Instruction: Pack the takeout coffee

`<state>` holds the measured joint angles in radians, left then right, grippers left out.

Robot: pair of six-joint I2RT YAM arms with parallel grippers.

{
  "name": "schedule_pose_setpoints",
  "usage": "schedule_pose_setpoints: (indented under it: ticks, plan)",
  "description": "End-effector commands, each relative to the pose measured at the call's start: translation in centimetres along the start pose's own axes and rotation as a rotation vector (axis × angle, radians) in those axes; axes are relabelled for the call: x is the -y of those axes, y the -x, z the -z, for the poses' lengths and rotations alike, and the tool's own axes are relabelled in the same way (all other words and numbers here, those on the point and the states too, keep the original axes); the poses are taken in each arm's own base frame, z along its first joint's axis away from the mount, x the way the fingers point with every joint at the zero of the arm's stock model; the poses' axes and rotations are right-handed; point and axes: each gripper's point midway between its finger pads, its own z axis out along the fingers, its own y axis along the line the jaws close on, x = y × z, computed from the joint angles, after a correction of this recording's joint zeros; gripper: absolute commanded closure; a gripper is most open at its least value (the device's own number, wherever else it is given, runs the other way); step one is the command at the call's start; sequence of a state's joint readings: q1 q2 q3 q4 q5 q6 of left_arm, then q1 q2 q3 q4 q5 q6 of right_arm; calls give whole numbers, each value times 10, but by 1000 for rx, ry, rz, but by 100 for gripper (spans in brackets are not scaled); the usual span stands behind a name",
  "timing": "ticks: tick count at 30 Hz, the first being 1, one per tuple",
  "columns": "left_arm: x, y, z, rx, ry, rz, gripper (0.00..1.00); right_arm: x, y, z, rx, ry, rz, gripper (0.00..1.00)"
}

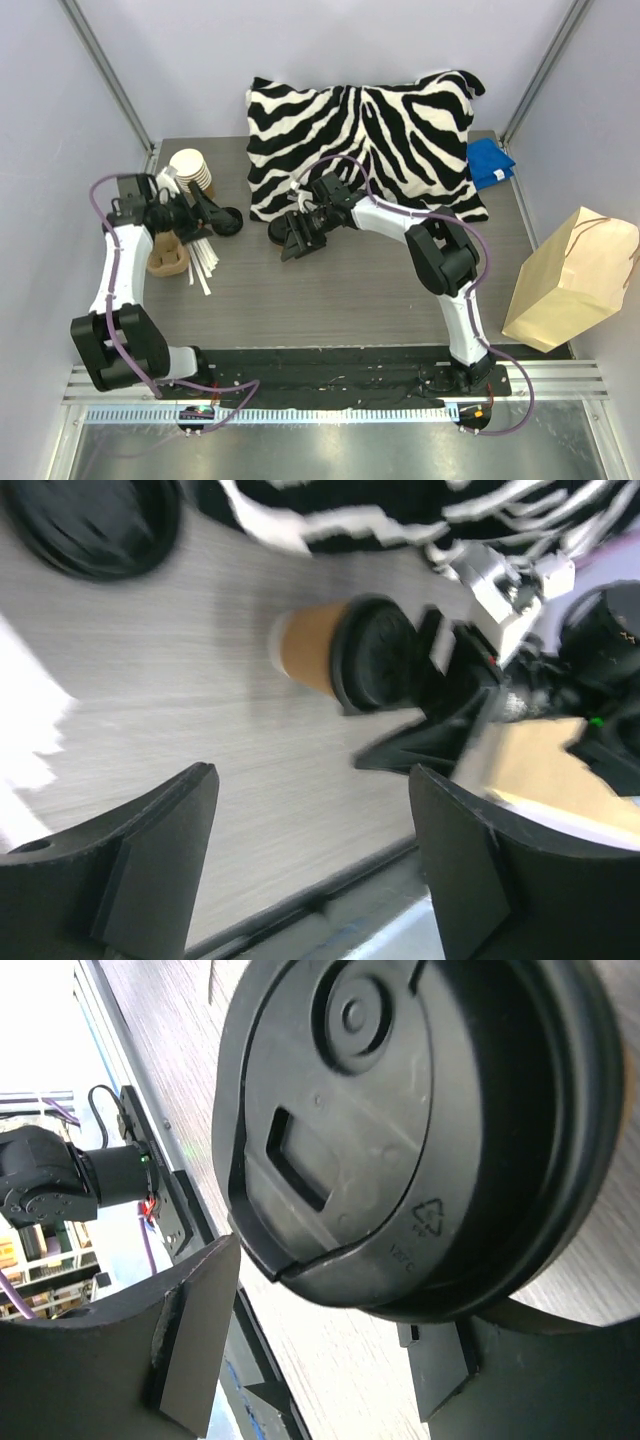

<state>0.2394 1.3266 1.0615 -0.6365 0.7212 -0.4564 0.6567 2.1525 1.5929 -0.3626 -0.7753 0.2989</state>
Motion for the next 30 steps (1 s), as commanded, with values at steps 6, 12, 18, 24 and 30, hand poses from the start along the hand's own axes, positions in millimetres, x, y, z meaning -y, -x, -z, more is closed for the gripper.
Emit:
schedule_pose_setpoints:
  ticks: [6, 12, 18, 24, 30]
  plan:
    - [-53, 66, 66, 27, 504, -409, 20, -37, 15, 79, 135, 6, 34, 27]
    - [-85, 62, 61, -50, 620, -358, 40, -42, 5, 115, 164, -41, 54, 27]
    - [-111, 70, 50, 1, 738, -294, 53, -42, 3, 129, 212, -107, 84, 27]
    - [-124, 90, 33, 12, 791, -336, 56, -39, 2, 125, 199, -81, 49, 27]
    - [-129, 110, 16, 4, 777, -391, 60, -37, 3, 125, 202, -68, 33, 27]
